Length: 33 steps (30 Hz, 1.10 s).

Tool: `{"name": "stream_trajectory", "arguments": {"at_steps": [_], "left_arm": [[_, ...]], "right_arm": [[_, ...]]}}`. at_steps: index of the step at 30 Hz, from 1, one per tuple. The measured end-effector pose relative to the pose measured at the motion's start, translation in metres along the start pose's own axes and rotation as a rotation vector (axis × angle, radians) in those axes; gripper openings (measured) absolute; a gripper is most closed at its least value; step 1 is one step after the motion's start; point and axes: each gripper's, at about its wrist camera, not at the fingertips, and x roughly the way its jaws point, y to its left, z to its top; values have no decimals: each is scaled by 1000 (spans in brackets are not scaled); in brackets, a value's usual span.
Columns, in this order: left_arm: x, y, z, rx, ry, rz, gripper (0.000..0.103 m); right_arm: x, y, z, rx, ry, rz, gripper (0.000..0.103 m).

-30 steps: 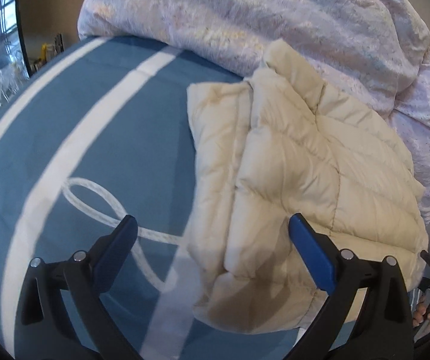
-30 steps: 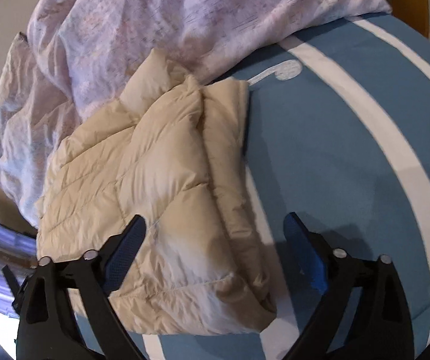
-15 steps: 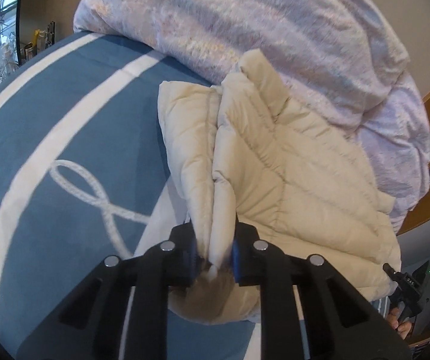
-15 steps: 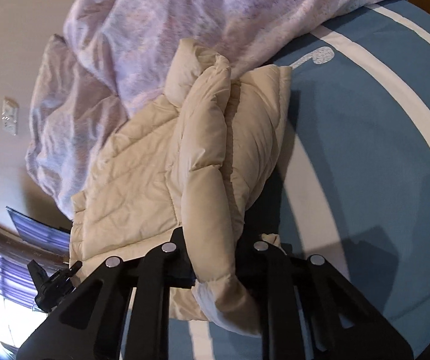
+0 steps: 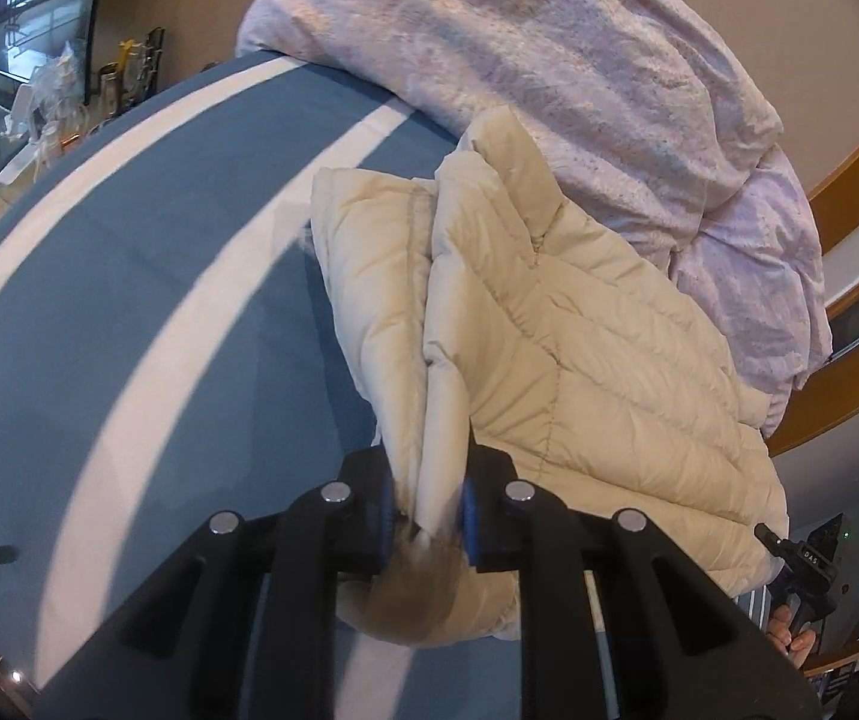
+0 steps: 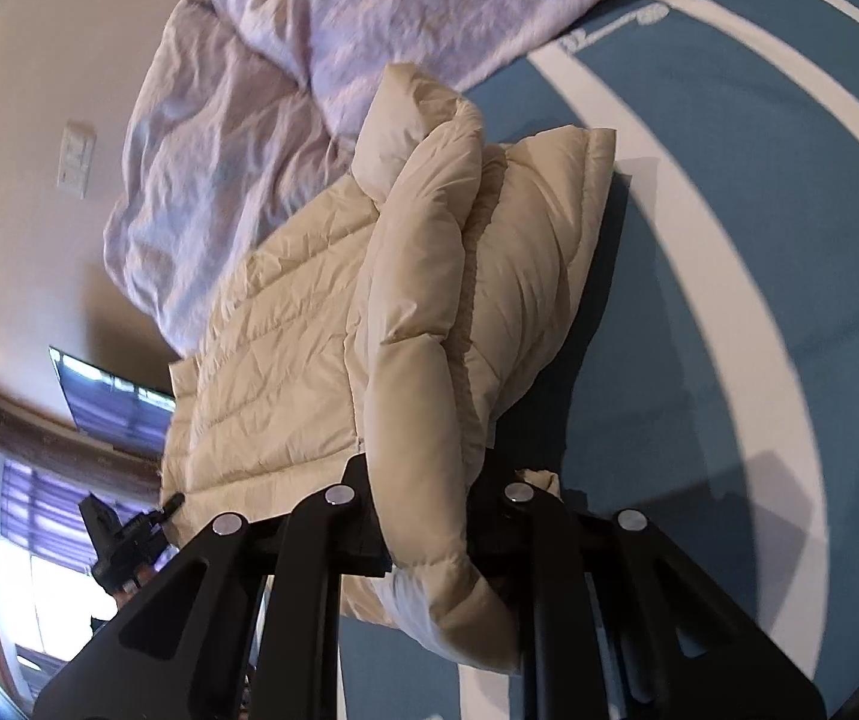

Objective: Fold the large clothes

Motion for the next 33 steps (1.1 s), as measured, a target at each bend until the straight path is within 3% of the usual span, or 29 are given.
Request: {"name": "stream_trajectory", "arguments": {"at_steps": [4, 6, 8, 10, 12, 15, 23, 29, 33], "left_arm": [[-8, 19, -7, -33, 5, -9, 19], [-5, 22, -9, -48, 15, -5, 26], [-4, 24, -12, -54, 15, 27, 36], [-3, 27, -13, -70, 20, 36, 56], [-2, 31, -14, -93, 17, 34, 72], [0, 34, -13, -117, 21, 27, 77], [9, 27, -18, -132, 15, 21, 78], [11, 24, -20, -158, -8, 6, 77], [12, 23, -20, -171, -15, 0, 74]], "right_arm": [[3, 10, -18, -52, 12, -62, 19], [2, 18, -20, -97, -14, -158, 28], [-3, 26, -21, -127, -54, -266, 54], [-12, 36, -21, -173, -130, -379, 68], [-23, 51, -20, -218, -210, -453, 69], [-24, 76, -21, -270, -247, -430, 69], [39, 146, -54, -488, -209, -382, 69], [70, 169, -82, -612, -264, -454, 69], [78, 169, -86, -601, -269, -467, 69]]}}
